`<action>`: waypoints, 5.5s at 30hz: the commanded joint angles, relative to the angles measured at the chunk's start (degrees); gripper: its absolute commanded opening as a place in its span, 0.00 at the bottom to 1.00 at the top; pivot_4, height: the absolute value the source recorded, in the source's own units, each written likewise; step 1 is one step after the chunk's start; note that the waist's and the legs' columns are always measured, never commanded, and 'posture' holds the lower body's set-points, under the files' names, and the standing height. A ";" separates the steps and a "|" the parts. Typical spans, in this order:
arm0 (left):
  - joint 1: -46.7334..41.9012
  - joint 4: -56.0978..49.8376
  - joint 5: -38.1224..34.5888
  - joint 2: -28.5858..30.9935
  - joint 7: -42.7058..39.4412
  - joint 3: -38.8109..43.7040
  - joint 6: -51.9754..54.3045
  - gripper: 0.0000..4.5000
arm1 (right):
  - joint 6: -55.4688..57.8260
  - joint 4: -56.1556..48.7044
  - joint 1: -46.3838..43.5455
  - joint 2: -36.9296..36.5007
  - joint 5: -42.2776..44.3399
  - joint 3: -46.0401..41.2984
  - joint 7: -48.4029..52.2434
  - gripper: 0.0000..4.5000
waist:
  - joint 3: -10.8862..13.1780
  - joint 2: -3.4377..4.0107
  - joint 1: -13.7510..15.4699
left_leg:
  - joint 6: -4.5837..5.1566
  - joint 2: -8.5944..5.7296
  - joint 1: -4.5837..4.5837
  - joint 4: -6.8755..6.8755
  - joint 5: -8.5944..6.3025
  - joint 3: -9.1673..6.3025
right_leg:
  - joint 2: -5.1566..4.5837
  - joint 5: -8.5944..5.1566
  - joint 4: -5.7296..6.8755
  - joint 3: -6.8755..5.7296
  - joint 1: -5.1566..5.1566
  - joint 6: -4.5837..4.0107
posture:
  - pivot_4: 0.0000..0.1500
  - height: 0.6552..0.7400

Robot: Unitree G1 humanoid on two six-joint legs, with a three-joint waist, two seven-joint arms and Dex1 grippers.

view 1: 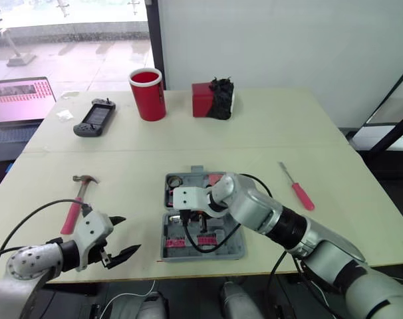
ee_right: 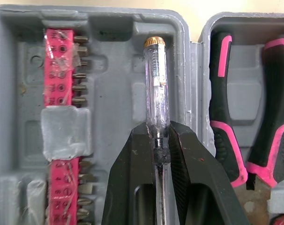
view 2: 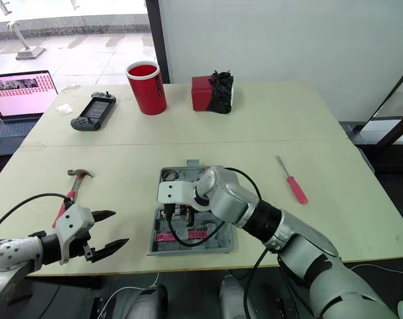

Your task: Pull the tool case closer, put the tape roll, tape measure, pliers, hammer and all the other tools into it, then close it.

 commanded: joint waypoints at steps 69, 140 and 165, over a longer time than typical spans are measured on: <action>-4.14 7.06 -3.66 -2.62 -0.66 4.43 -3.71 1.00 | -27.04 8.55 21.52 -2.07 25.59 -39.64 -0.84 0.01 | -0.03 -0.05 0.11 | 0.00 0.00 0.53 -0.05 -0.01 -0.05 | 0.01 -0.04 -0.20 0.00 0.76 0.03 | 1.00 0.85; -25.71 19.90 -2.11 -6.07 35.17 10.40 20.47 1.00 | -9.48 -16.17 12.92 -14.03 42.57 -37.40 -0.36 1.00 | -0.10 -0.29 1.52 | -0.01 -0.06 0.16 0.03 -0.01 -0.16 | 0.02 -0.01 -0.27 -0.09 0.46 0.06 | 1.00 0.85; -45.69 67.66 5.99 -8.27 22.96 2.46 -5.33 0.72 | -6.42 -18.84 10.68 -12.68 42.18 -39.18 -8.46 1.00 | -0.10 -0.27 1.70 | -0.02 -0.04 0.07 -0.04 0.01 -0.30 | -0.01 0.10 -0.10 -0.29 0.37 0.27 | 1.00 0.85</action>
